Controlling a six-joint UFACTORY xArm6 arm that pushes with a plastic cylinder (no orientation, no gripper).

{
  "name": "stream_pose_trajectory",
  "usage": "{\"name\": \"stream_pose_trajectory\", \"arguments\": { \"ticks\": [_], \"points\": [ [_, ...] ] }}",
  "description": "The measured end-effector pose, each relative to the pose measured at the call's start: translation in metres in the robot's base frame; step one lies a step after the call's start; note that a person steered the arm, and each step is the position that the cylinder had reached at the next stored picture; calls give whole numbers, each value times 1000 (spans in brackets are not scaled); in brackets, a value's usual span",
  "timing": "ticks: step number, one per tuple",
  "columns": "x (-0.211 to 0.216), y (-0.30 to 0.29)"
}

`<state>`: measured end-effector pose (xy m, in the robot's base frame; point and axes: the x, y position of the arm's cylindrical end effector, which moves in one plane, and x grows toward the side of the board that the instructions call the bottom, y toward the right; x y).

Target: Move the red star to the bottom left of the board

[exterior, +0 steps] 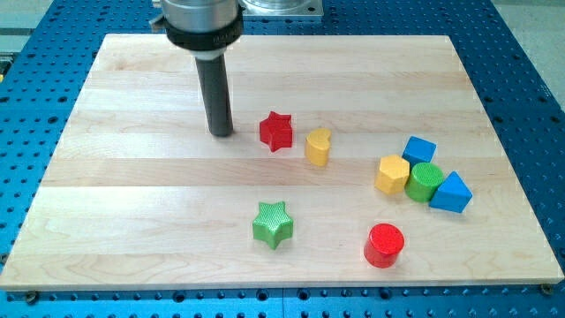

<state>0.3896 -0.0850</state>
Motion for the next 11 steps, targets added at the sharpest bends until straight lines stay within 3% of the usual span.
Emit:
{"name": "stream_pose_trajectory", "arguments": {
  "ticks": [1, 3, 4, 6, 7, 9, 11],
  "points": [
    [-16, 33],
    [9, 161],
    [16, 124],
    [32, -10],
    [32, -11],
    [55, 44],
    [98, -41]
  ]
}}
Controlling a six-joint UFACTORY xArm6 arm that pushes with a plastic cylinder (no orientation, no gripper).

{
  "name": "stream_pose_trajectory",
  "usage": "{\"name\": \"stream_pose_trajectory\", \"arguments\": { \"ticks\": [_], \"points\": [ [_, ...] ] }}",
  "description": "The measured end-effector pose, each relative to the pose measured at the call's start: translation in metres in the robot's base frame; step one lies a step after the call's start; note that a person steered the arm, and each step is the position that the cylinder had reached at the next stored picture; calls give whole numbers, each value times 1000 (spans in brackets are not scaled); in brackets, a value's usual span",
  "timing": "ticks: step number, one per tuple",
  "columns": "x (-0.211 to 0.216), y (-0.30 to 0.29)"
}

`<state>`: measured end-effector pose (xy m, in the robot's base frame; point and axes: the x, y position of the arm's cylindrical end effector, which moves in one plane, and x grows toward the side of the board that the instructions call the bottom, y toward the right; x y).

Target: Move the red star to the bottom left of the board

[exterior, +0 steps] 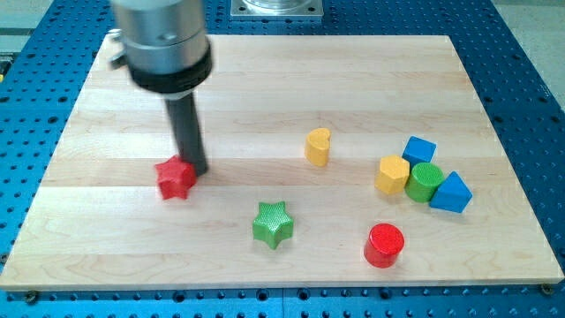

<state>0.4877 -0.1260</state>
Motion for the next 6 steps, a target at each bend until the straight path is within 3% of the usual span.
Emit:
{"name": "stream_pose_trajectory", "arguments": {
  "ticks": [2, 4, 6],
  "points": [
    [26, 23],
    [43, -70],
    [21, -76]
  ]
}}
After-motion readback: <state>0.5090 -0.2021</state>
